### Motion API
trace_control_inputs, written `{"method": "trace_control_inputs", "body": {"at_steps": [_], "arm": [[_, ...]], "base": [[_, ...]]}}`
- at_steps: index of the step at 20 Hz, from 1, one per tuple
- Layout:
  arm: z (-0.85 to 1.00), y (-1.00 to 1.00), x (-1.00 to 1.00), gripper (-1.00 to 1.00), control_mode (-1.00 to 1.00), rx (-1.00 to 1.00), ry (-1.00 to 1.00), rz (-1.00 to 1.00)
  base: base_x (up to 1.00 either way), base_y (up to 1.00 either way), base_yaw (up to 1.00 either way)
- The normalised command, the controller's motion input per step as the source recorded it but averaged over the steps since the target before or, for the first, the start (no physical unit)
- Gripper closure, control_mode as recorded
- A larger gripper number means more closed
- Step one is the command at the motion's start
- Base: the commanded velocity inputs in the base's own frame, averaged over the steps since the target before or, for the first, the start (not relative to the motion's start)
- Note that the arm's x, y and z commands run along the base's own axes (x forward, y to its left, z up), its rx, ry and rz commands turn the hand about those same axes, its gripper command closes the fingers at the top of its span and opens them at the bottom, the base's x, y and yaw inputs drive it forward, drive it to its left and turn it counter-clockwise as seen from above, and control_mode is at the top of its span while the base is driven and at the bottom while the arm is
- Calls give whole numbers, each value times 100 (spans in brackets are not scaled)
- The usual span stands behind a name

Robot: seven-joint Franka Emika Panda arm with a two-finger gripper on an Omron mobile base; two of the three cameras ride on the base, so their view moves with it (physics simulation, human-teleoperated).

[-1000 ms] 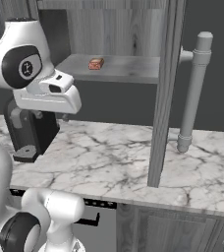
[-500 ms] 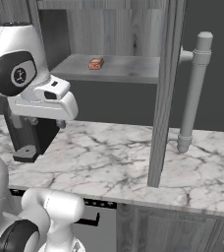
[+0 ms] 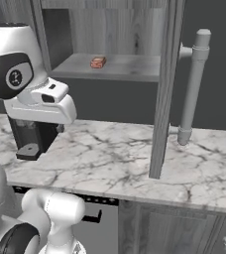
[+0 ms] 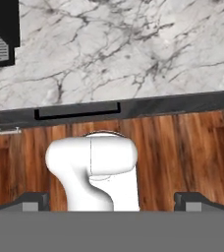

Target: Pick up the bar soap and bar soap from the sink, and place them back in the cabinet, and close the cabinet door.

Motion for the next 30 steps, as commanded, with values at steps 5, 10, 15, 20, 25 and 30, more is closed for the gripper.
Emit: {"method": "trace_control_inputs", "body": {"at_steps": [5, 10, 15, 20, 25, 30], "arm": [[0, 0, 0, -100, 100, 0, 0, 0], [0, 0, 0, -100, 100, 0, 0, 0], [0, 0, 0, -100, 100, 0, 0, 0], [0, 0, 0, -100, 100, 0, 0, 0], [0, 0, 0, -100, 100, 0, 0, 0], [0, 0, 0, -100, 100, 0, 0, 0]], "base": [[-49, 0, -12], [-52, 0, -32], [-49, 0, -36], [-52, 3, -35], [-38, 0, -39], [-27, 0, -46]]}}
